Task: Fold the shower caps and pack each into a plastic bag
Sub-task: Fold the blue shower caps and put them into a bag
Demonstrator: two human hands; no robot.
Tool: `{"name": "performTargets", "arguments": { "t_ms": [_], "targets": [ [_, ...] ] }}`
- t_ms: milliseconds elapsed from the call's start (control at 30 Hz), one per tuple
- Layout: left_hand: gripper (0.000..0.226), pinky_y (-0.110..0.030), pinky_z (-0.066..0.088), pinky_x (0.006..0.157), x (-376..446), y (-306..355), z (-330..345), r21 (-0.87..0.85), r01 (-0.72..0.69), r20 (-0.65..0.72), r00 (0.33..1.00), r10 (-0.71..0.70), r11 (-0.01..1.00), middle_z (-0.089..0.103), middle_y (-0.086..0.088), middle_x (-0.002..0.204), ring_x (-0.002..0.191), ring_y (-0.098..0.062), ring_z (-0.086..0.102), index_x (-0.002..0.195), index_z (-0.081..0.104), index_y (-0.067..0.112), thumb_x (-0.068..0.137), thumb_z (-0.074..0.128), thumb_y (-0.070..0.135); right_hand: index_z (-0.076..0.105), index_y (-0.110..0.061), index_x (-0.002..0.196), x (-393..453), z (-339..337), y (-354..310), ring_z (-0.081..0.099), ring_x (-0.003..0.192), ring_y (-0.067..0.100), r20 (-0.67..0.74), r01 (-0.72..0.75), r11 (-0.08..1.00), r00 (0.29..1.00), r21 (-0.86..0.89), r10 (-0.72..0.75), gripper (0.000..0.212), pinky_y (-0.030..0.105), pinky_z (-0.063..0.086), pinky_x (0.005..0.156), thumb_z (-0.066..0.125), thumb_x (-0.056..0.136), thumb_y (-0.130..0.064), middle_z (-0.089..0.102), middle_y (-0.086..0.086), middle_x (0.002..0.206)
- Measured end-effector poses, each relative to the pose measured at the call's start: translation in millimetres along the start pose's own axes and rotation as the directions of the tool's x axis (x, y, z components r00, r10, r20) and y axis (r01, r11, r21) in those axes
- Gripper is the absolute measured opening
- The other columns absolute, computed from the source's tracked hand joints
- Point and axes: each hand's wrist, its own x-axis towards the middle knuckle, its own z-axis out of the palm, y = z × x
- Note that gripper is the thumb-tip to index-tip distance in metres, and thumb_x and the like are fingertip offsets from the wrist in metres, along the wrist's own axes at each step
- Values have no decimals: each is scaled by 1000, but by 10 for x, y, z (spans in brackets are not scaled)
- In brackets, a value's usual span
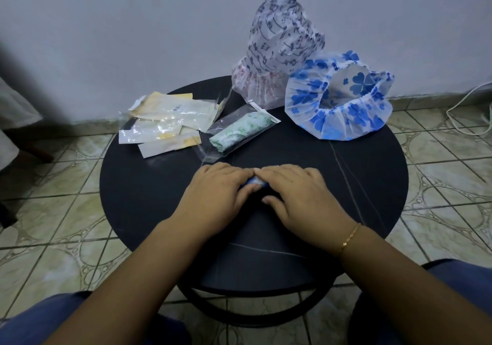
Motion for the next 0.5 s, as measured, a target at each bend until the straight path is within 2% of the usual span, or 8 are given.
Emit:
{"name": "performTargets", "arguments": {
  "t_ms": [67, 167, 267, 400, 500],
  "targets": [
    [55, -25, 23, 84, 32, -14, -4, -36, 36, 24, 999, -35, 999, 64, 16, 108, 102, -10, 50, 125, 55, 38, 88, 24, 64, 52, -34, 128, 58, -31, 40, 47, 117, 11, 15, -74, 988, 997, 134, 73, 36, 30, 25, 88, 47, 93, -27, 57, -13, 124],
    [38, -29, 23, 91, 84, -47, 10, -78, 89, 30, 996, -87, 993, 63, 14, 108, 100, -11, 51, 125, 52, 39, 95, 32, 53, 56, -38, 122, 169, -49, 113, 46, 115, 10, 66, -176, 921, 984, 347, 163, 31, 37, 30, 98, 48, 95, -23, 58, -15, 118],
    [47, -28, 25, 90, 106, -47, 75, 2, 129, -80, 988, -129, 992, 65, 9, 109, 100, -14, 57, 124, 55, 32, 92, 28, 54, 61, -31, 118, 266, 1, 141, 50, 113, 15, 94, -218, 855, 976, 471, 197, 28, 43, 34, 102, 47, 96, -22, 59, -6, 110],
    [39, -28, 32, 83, 82, 20, 161, 60, 78, -219, 974, -63, 995, 68, 3, 106, 94, -21, 64, 117, 64, 19, 91, 39, 34, 64, -23, 115, 376, 6, 156, 53, 104, 14, 135, -274, 795, 962, 541, 240, 26, 28, 37, 96, 46, 96, -20, 55, 0, 103],
    [44, -30, 39, 91, 66, 27, 203, 68, 64, -195, 979, -50, 996, 66, -2, 116, 104, -24, 63, 125, 60, 15, 90, 38, 30, 63, -22, 117, 429, 8, 168, 54, 102, 15, 156, -299, 808, 954, 508, 255, 27, 23, 38, 89, 44, 97, -22, 53, 2, 105]
  ]
}}
